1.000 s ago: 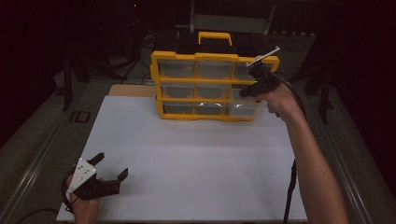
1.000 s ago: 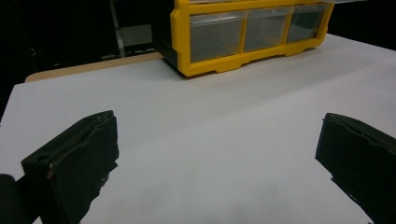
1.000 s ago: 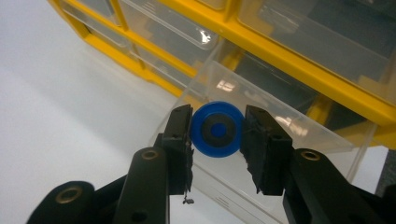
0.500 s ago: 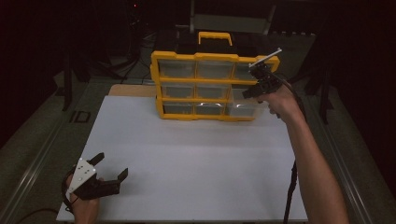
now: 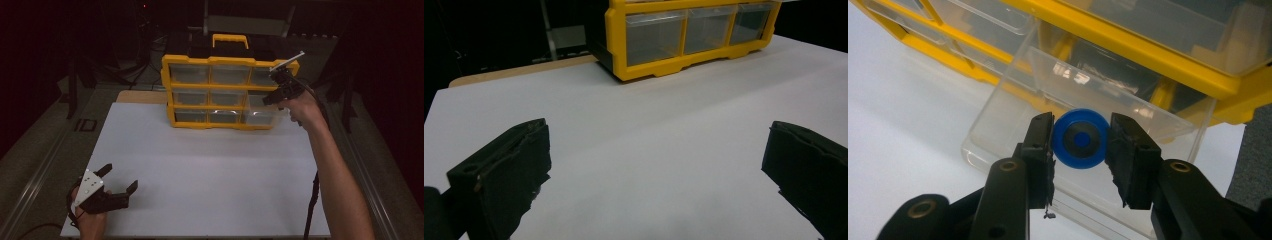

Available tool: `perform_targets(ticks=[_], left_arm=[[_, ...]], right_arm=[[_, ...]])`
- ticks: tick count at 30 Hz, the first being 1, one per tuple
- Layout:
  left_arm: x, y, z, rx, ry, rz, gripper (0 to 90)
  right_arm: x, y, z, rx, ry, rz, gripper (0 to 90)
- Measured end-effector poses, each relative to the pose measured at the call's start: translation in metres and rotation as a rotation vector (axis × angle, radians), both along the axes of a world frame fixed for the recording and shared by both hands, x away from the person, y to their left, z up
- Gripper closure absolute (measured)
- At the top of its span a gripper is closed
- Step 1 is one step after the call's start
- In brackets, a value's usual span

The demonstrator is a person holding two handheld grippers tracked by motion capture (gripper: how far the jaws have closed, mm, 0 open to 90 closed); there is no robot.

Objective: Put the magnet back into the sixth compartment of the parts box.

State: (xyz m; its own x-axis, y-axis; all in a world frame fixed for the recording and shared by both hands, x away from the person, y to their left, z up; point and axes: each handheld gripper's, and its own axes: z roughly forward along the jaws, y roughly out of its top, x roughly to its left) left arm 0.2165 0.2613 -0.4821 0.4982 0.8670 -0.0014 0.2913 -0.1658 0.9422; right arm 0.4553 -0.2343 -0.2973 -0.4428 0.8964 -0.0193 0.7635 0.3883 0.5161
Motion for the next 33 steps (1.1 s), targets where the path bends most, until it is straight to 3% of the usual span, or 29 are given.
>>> perform_targets(ticks=[33], left_arm=[[0.000,0.001,0.000,-0.004,-0.002,0.003,0.0]], right_arm=[[0.009,-0.008,-0.012,-0.015,0.074,-0.049,62.9]])
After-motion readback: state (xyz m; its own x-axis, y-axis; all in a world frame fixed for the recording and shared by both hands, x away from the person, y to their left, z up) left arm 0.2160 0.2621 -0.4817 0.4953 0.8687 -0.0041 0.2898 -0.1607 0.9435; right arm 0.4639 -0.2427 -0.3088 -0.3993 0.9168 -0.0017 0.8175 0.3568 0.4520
